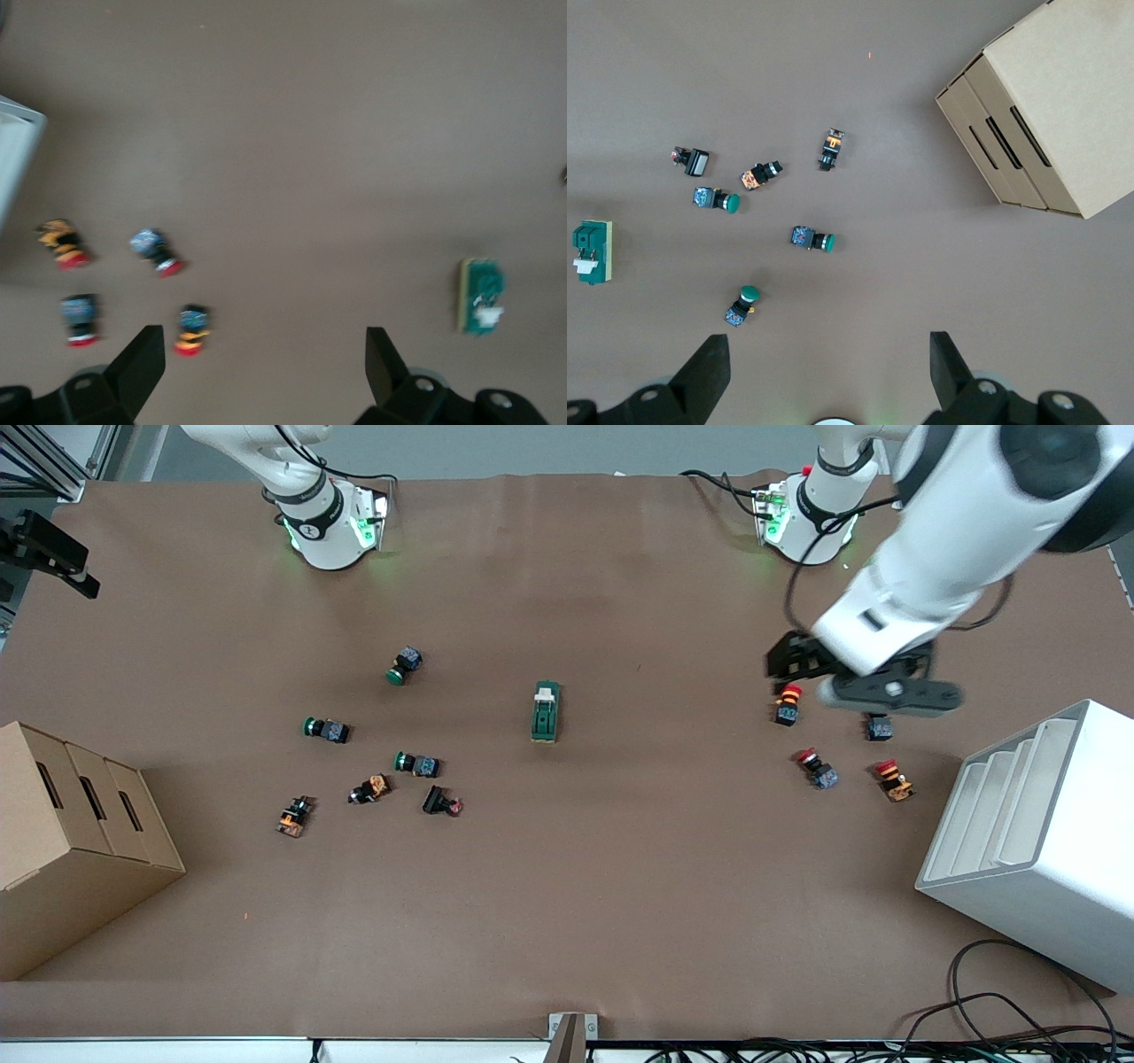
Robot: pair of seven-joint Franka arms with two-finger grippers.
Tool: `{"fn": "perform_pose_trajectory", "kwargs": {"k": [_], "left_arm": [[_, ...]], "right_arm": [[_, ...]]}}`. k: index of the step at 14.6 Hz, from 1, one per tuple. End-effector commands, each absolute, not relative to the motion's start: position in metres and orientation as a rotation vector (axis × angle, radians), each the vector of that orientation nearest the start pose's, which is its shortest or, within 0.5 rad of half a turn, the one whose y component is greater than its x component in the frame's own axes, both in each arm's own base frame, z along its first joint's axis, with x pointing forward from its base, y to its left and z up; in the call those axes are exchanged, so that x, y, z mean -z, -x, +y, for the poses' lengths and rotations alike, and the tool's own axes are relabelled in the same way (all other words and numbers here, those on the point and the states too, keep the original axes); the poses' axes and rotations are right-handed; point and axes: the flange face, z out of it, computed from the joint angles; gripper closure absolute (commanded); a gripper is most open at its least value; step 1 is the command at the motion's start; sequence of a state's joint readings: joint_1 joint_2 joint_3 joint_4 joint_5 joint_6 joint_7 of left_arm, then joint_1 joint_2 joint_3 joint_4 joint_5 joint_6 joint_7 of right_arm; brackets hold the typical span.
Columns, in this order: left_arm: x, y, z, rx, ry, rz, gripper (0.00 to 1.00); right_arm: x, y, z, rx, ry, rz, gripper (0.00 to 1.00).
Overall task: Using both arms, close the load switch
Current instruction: 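Move the left gripper over the green switch module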
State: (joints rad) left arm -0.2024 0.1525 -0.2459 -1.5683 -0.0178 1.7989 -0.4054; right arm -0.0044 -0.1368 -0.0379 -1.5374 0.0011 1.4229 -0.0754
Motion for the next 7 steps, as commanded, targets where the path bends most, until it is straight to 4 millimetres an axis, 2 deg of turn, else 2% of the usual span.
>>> {"fn": "perform_pose_trajectory", "kwargs": {"k": [1, 2, 4, 7], "left_arm": [[-0.529, -0.549, -0.331, 0.11, 3.245, -0.13, 0.0], [-0.511, -0.543, -0.357, 0.107, 3.242, -0.156, 0.0], [-0.482, -0.521, -0.414, 0.116, 3.261, -0.213, 0.0], [-0.434, -0.47, -0.485, 0.2, 3.191, -0.334, 0.0]], "right_arm": [[-0.699, -0.497, -0.019, 0.044, 3.134, -0.073, 0.0], [-0.696, -0.499, -0.021, 0.039, 3.134, -0.066, 0.0], [-0.674, -0.514, -0.022, -0.028, 3.133, -0.066, 0.0], [-0.644, -0.534, -0.033, -0.105, 3.151, -0.041, 0.0]]}}
